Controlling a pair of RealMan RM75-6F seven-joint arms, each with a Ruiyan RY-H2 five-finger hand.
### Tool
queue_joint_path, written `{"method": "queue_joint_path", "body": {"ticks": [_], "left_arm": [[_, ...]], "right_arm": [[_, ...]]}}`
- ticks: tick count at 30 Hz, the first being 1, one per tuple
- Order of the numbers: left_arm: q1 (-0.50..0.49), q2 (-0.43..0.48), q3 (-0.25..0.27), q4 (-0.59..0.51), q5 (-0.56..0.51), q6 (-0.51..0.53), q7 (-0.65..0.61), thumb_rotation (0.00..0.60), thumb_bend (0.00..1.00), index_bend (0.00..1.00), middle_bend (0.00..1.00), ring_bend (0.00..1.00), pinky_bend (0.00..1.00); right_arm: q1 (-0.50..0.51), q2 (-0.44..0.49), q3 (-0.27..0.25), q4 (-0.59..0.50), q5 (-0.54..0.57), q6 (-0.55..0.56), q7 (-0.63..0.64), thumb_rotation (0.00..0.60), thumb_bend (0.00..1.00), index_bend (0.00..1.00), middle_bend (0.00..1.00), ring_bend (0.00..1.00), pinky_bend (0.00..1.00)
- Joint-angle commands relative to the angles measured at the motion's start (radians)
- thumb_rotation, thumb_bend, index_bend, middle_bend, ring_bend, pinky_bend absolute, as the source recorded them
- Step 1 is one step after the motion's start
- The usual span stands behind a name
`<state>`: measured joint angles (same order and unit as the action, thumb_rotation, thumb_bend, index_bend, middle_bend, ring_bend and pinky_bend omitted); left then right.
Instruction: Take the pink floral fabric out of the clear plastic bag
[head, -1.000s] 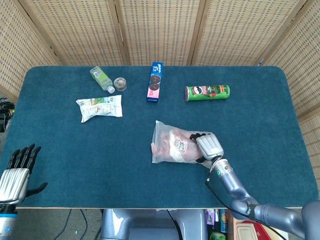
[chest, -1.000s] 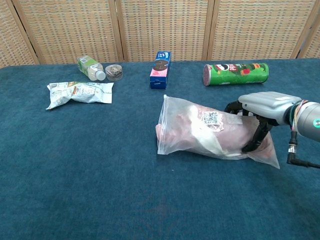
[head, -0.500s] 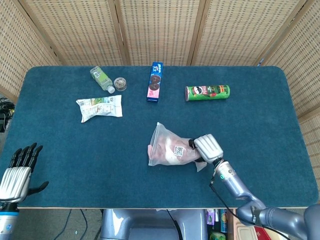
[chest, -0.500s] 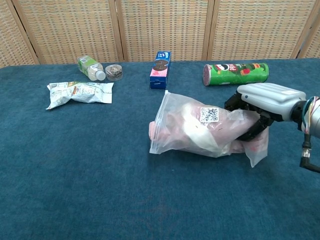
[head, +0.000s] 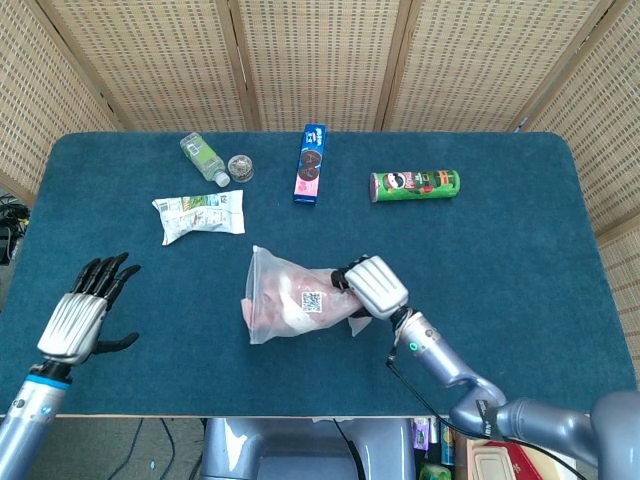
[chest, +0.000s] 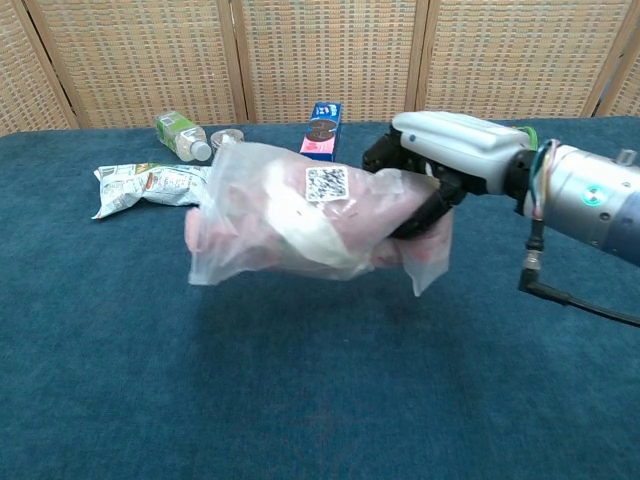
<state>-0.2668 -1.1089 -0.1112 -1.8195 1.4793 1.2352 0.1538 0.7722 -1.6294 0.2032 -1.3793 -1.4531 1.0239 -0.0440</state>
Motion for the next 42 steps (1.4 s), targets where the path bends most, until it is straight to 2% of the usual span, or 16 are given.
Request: {"method": "queue_joint_path", "body": {"ticks": [1, 6, 14, 22, 30, 42], "left_arm": [[-0.113, 0.029, -0.07, -0.031, -0.081, -0.138, -0.02, 0.6, 0.18, 0.24, 0.0, 0.0, 0.0], [-0.213, 0.01, -0.12, -0.02, -0.178, -0.25, -0.009, 0.6, 0.18, 0.27, 0.0, 0.0, 0.0], [-0.326, -0.056, -0.167, 0.006, -0.311, -0.329, 0.025, 0.6, 0.18, 0.31, 0.0, 0.0, 0.0], [-0.397, -0.064, -0.156, -0.037, -0.481, -0.367, 0.102, 0.6, 0.18, 0.33, 0.0, 0.0, 0.0], [-0.4, -0.055, -0.13, -0.052, -0.545, -0.321, 0.119, 0.6, 0.18, 0.34, 0.0, 0.0, 0.0], [-0.446, -0.086, -0.119, -0.042, -0.589, -0.342, 0.096, 0.6, 0.18, 0.34, 0.0, 0.0, 0.0]], "right_arm": [[0.031, -0.047, 0.038, 0.017, 0.031, -0.01, -0.018, 0.6, 0.65, 0.61, 0.66, 0.64, 0.58], [0.058, -0.109, 0.07, 0.061, 0.087, -0.033, -0.013, 0.6, 0.65, 0.6, 0.66, 0.64, 0.6], [0.076, -0.139, 0.075, 0.083, 0.117, -0.05, -0.013, 0.6, 0.65, 0.6, 0.66, 0.64, 0.6], [0.075, -0.14, 0.076, 0.085, 0.124, -0.038, 0.004, 0.6, 0.65, 0.6, 0.67, 0.64, 0.6], [0.07, -0.123, 0.075, 0.077, 0.126, -0.029, 0.017, 0.6, 0.65, 0.6, 0.67, 0.64, 0.6], [0.067, -0.105, 0.067, 0.046, 0.124, -0.02, 0.009, 0.6, 0.65, 0.6, 0.67, 0.64, 0.6]]}}
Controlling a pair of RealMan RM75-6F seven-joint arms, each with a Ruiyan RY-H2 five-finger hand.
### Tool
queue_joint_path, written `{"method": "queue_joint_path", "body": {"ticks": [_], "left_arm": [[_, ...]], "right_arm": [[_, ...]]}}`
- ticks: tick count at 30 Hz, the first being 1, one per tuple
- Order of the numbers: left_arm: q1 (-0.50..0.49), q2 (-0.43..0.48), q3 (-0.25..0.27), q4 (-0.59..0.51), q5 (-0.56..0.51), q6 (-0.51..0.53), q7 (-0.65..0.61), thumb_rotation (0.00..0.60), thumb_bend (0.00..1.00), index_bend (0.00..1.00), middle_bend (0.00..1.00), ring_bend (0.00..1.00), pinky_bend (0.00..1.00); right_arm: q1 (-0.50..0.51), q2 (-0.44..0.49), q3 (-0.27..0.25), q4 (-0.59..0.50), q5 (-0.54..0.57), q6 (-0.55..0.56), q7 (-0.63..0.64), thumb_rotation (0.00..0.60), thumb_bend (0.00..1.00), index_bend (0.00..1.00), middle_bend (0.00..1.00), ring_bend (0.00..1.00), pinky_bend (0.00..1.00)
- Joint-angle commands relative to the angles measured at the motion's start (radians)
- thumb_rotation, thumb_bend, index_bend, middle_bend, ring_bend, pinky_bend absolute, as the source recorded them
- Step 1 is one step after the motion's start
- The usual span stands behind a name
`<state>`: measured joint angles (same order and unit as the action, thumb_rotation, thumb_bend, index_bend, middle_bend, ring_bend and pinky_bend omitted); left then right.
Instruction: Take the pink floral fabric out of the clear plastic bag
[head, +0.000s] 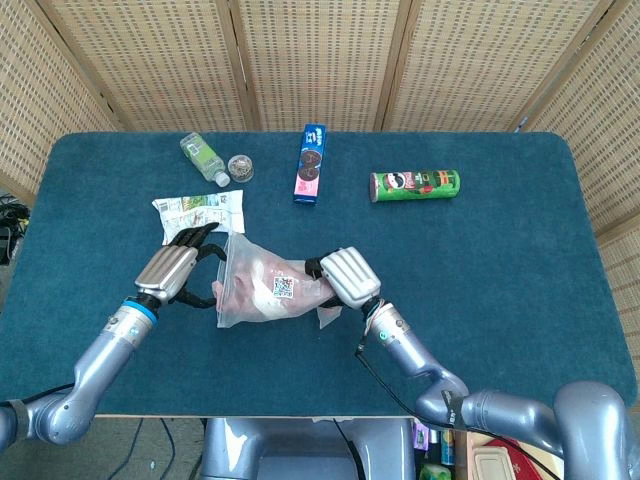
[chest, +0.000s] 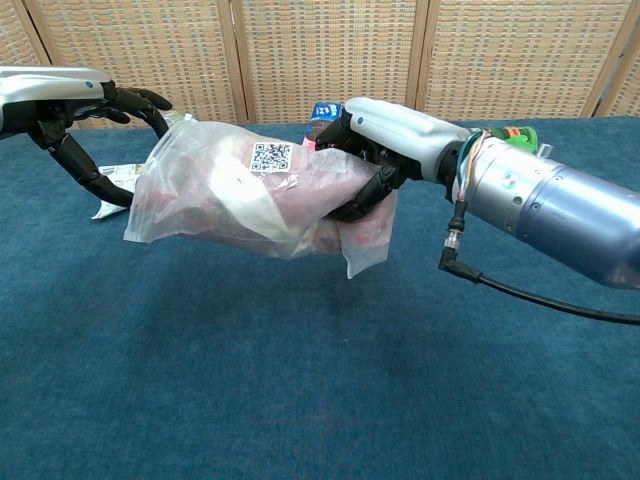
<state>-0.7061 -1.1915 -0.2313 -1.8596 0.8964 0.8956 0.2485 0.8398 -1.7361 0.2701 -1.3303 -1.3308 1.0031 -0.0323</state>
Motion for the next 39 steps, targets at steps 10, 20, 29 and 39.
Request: {"method": "queue_joint_path", "body": {"ticks": [10, 20, 29, 39], "left_arm": [[-0.048, -0.033, 0.016, 0.0, -0.061, 0.007, 0.035, 0.6, 0.18, 0.34, 0.0, 0.0, 0.0], [-0.086, -0.1, 0.023, 0.023, -0.07, 0.038, 0.065, 0.6, 0.18, 0.34, 0.0, 0.0, 0.0], [-0.114, -0.137, 0.03, 0.028, -0.097, 0.044, 0.09, 0.6, 0.18, 0.34, 0.0, 0.0, 0.0], [-0.121, -0.151, 0.043, 0.02, -0.148, 0.102, 0.142, 0.6, 0.18, 0.34, 0.0, 0.0, 0.0]], "right_arm": [[0.0, 0.001, 0.004, -0.02, 0.023, 0.002, -0.023, 0.6, 0.65, 0.6, 0.67, 0.64, 0.6], [0.0, -0.011, 0.01, -0.031, 0.047, 0.008, -0.045, 0.6, 0.65, 0.6, 0.67, 0.64, 0.6], [-0.001, -0.011, 0.014, -0.048, 0.054, 0.013, -0.045, 0.6, 0.66, 0.6, 0.67, 0.64, 0.6], [-0.006, -0.001, 0.025, -0.066, 0.067, 0.02, -0.041, 0.6, 0.66, 0.61, 0.67, 0.64, 0.6]]}}
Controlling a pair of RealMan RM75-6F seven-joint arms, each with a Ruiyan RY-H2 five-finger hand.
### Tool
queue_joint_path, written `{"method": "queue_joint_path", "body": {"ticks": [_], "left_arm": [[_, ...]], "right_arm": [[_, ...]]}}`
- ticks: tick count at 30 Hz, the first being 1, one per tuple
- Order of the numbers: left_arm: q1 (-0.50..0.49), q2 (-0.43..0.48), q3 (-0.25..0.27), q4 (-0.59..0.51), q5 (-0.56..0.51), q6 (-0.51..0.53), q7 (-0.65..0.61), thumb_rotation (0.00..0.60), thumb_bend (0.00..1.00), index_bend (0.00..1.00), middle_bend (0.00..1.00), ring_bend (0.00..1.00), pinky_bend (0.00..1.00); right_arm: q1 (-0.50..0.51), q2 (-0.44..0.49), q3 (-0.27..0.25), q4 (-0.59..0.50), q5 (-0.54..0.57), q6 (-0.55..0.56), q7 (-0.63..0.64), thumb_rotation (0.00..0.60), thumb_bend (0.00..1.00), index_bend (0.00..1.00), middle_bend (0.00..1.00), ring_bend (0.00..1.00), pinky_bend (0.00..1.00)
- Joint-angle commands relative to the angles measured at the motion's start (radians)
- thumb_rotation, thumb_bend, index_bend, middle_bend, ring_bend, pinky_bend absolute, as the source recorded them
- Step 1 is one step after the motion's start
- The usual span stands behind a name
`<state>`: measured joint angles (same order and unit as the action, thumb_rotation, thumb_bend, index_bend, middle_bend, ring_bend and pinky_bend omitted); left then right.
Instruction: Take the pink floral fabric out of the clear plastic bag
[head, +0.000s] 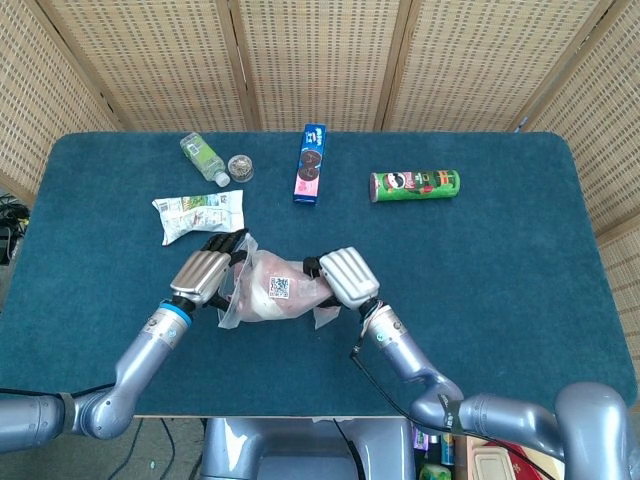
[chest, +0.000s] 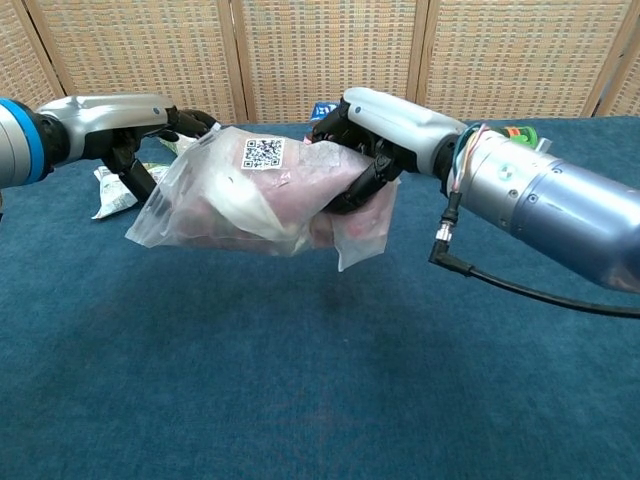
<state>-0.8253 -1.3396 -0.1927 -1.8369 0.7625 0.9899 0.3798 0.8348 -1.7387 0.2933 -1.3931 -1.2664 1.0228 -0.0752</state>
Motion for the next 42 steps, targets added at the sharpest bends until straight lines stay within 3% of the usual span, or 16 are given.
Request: {"method": "queue_joint_path", "body": {"ticks": [1, 15, 18, 20, 26, 32, 37, 42], "left_arm": [[-0.003, -0.003, 0.006, -0.002, -0.018, 0.009, 0.015, 0.6, 0.18, 0.34, 0.0, 0.0, 0.0], [-0.032, -0.025, 0.008, -0.006, -0.058, -0.003, 0.028, 0.6, 0.18, 0.34, 0.0, 0.0, 0.0], [-0.039, -0.027, 0.011, -0.007, -0.065, -0.003, 0.037, 0.6, 0.23, 0.34, 0.0, 0.0, 0.0], [-0.042, -0.03, 0.011, -0.005, -0.069, -0.002, 0.039, 0.6, 0.32, 0.38, 0.0, 0.0, 0.0], [-0.056, -0.034, 0.02, -0.001, -0.088, 0.004, 0.065, 0.6, 0.48, 0.55, 0.0, 0.0, 0.0], [-0.068, -0.039, 0.026, 0.003, -0.098, 0.028, 0.099, 0.6, 0.49, 0.65, 0.0, 0.0, 0.0], [-0.078, -0.052, 0.028, 0.015, -0.098, 0.042, 0.121, 0.6, 0.49, 0.66, 0.0, 0.0, 0.0], [-0.088, -0.082, 0.055, 0.077, 0.018, 0.051, 0.147, 0.6, 0.49, 0.66, 0.0, 0.0, 0.0]], "right_arm": [[-0.001, 0.002, 0.002, -0.004, 0.004, 0.001, 0.003, 0.6, 0.66, 0.6, 0.67, 0.64, 0.6], [-0.005, 0.016, 0.009, -0.043, 0.018, 0.009, -0.006, 0.6, 0.67, 0.6, 0.68, 0.65, 0.6], [-0.004, 0.015, 0.008, -0.046, 0.019, 0.008, -0.008, 0.6, 0.67, 0.6, 0.68, 0.65, 0.6], [-0.003, 0.014, 0.007, -0.047, 0.019, 0.008, -0.008, 0.6, 0.67, 0.6, 0.68, 0.65, 0.6], [-0.003, 0.012, 0.006, -0.046, 0.022, 0.008, -0.01, 0.6, 0.67, 0.6, 0.68, 0.65, 0.6], [-0.006, 0.014, 0.003, -0.042, 0.024, 0.008, -0.004, 0.6, 0.67, 0.6, 0.68, 0.65, 0.6], [-0.012, 0.017, -0.004, -0.039, 0.021, 0.009, 0.002, 0.6, 0.67, 0.6, 0.68, 0.65, 0.6], [-0.028, 0.026, -0.014, -0.05, 0.022, 0.022, 0.0, 0.6, 0.67, 0.61, 0.68, 0.65, 0.6]]}}
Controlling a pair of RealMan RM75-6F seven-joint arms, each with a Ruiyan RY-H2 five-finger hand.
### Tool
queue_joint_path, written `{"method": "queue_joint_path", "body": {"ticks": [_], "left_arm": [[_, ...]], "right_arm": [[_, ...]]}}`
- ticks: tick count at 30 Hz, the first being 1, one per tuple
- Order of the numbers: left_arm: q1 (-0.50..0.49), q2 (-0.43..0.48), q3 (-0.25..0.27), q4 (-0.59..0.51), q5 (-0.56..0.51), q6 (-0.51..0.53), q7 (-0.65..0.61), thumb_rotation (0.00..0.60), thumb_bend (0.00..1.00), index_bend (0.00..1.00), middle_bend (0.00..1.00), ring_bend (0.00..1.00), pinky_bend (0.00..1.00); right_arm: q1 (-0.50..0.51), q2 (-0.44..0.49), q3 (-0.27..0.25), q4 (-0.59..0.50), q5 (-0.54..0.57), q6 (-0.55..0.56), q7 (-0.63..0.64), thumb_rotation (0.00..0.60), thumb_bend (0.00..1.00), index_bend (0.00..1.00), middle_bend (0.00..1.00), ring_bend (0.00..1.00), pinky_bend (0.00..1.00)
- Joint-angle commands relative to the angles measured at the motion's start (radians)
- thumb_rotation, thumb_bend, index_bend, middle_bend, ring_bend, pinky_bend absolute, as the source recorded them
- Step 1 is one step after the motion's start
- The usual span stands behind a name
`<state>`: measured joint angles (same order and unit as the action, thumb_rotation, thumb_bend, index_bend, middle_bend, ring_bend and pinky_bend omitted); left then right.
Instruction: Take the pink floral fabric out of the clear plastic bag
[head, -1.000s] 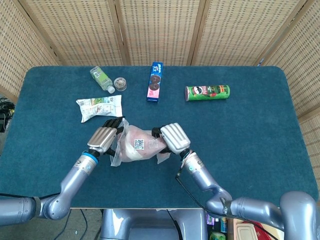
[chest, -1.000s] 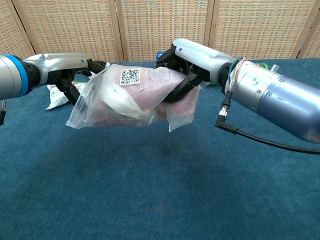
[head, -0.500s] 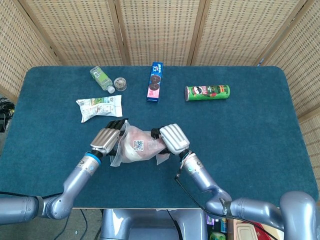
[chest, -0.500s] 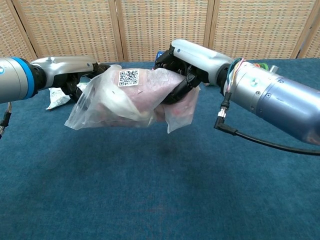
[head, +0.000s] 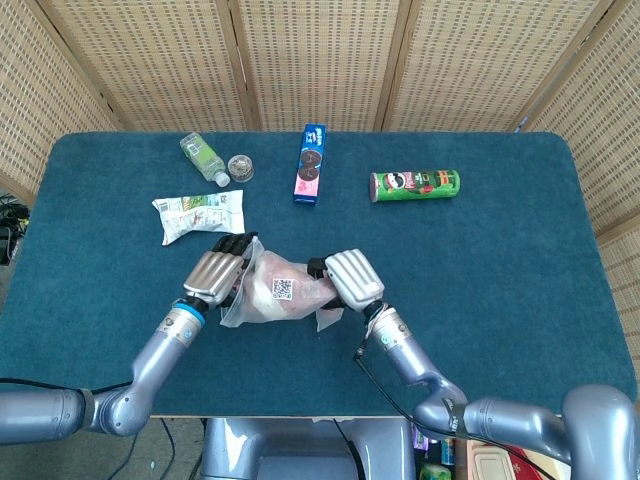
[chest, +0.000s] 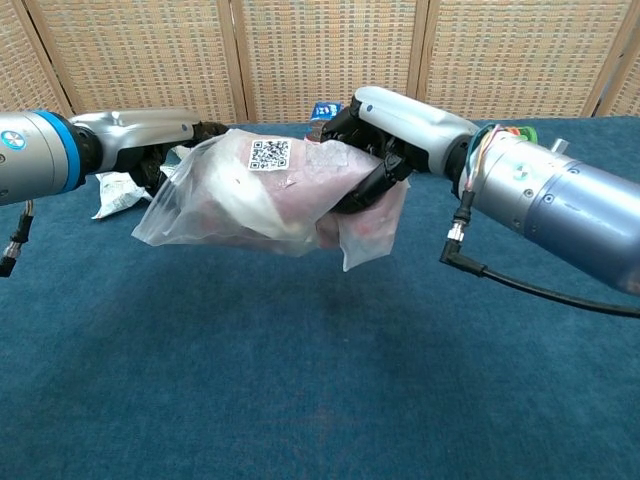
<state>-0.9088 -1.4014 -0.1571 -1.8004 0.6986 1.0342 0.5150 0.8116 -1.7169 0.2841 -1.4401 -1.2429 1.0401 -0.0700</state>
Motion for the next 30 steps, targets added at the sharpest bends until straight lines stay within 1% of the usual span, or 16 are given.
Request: {"method": "queue_joint_path", "body": {"ticks": [1, 2, 4, 5, 6, 8, 9, 10, 12, 17, 19, 20, 24, 26, 28, 30], "left_arm": [[-0.003, -0.025, 0.021, 0.05, 0.106, 0.006, 0.003, 0.6, 0.49, 0.66, 0.0, 0.0, 0.0], [0.001, -0.032, 0.022, 0.064, 0.135, 0.002, -0.014, 0.6, 0.49, 0.66, 0.0, 0.0, 0.0], [0.003, -0.043, 0.019, 0.086, 0.166, -0.009, -0.042, 0.6, 0.49, 0.66, 0.0, 0.0, 0.0], [0.003, -0.054, 0.016, 0.104, 0.181, -0.015, -0.058, 0.6, 0.49, 0.66, 0.0, 0.0, 0.0], [0.003, -0.064, 0.014, 0.119, 0.189, -0.019, -0.067, 0.6, 0.49, 0.66, 0.0, 0.0, 0.0], [0.002, -0.087, 0.009, 0.152, 0.197, -0.036, -0.091, 0.6, 0.49, 0.66, 0.0, 0.0, 0.0], [0.001, -0.096, 0.007, 0.166, 0.197, -0.042, -0.099, 0.6, 0.49, 0.66, 0.0, 0.0, 0.0], [0.001, -0.105, 0.006, 0.18, 0.197, -0.049, -0.105, 0.6, 0.49, 0.66, 0.0, 0.0, 0.0], [0.0, -0.12, 0.003, 0.203, 0.192, -0.065, -0.119, 0.6, 0.49, 0.66, 0.0, 0.0, 0.0], [0.001, -0.14, -0.006, 0.242, 0.192, -0.09, -0.15, 0.6, 0.49, 0.66, 0.0, 0.0, 0.0], [0.003, -0.142, -0.011, 0.246, 0.201, -0.093, -0.164, 0.6, 0.49, 0.66, 0.0, 0.0, 0.0], [0.004, -0.141, -0.014, 0.244, 0.208, -0.095, -0.172, 0.6, 0.49, 0.66, 0.0, 0.0, 0.0], [0.002, -0.136, -0.017, 0.238, 0.238, -0.091, -0.17, 0.6, 0.49, 0.66, 0.0, 0.0, 0.0], [-0.003, -0.133, -0.019, 0.233, 0.242, -0.09, -0.156, 0.6, 0.49, 0.66, 0.0, 0.0, 0.0], [-0.008, -0.13, -0.024, 0.228, 0.235, -0.095, -0.146, 0.6, 0.49, 0.66, 0.0, 0.0, 0.0], [-0.018, -0.13, -0.03, 0.23, 0.228, -0.099, -0.129, 0.6, 0.49, 0.66, 0.0, 0.0, 0.0]], "right_arm": [[-0.008, 0.006, -0.008, -0.004, -0.002, 0.007, -0.008, 0.6, 0.68, 0.6, 0.68, 0.65, 0.6], [-0.011, 0.009, -0.012, -0.007, -0.003, 0.008, -0.011, 0.6, 0.68, 0.6, 0.67, 0.65, 0.6], [-0.016, 0.021, -0.022, -0.017, 0.002, -0.005, -0.012, 0.6, 0.69, 0.58, 0.62, 0.63, 0.6], [-0.017, 0.04, -0.034, -0.034, 0.018, -0.037, -0.017, 0.6, 0.68, 0.5, 0.52, 0.56, 0.55], [-0.015, 0.061, -0.042, -0.051, 0.041, -0.069, -0.031, 0.6, 0.64, 0.41, 0.42, 0.48, 0.48], [-0.011, 0.108, -0.049, -0.091, 0.1, -0.12, -0.079, 0.6, 0.47, 0.14, 0.11, 0.17, 0.21], [-0.013, 0.121, -0.048, -0.104, 0.122, -0.122, -0.098, 0.6, 0.42, 0.06, 0.03, 0.06, 0.12], [-0.017, 0.131, -0.046, -0.116, 0.138, -0.116, -0.112, 0.6, 0.41, 0.04, 0.01, 0.03, 0.08], [-0.028, 0.151, -0.047, -0.135, 0.159, -0.103, -0.129, 0.6, 0.38, 0.02, 0.0, 0.0, 0.05], [-0.063, 0.23, -0.076, -0.17, 0.153, -0.1, -0.124, 0.6, 0.32, 0.02, 0.0, 0.0, 0.04], [-0.079, 0.26, -0.102, -0.169, 0.119, -0.096, -0.122, 0.6, 0.29, 0.02, 0.0, 0.0, 0.04], [-0.091, 0.282, -0.13, -0.159, 0.081, -0.089, -0.13, 0.6, 0.29, 0.02, 0.0, 0.0, 0.04], [-0.126, 0.32, -0.197, -0.122, -0.045, -0.044, -0.13, 0.6, 0.27, 0.02, 0.03, 0.01, 0.04], [-0.149, 0.329, -0.238, -0.075, -0.149, 0.012, -0.128, 0.6, 0.26, 0.06, 0.15, 0.11, 0.09], [-0.167, 0.324, -0.275, -0.012, -0.256, 0.079, -0.127, 0.6, 0.26, 0.11, 0.31, 0.27, 0.21], [-0.183, 0.309, -0.32, 0.09, -0.391, 0.169, -0.127, 0.6, 0.25, 0.16, 0.49, 0.44, 0.41]]}}
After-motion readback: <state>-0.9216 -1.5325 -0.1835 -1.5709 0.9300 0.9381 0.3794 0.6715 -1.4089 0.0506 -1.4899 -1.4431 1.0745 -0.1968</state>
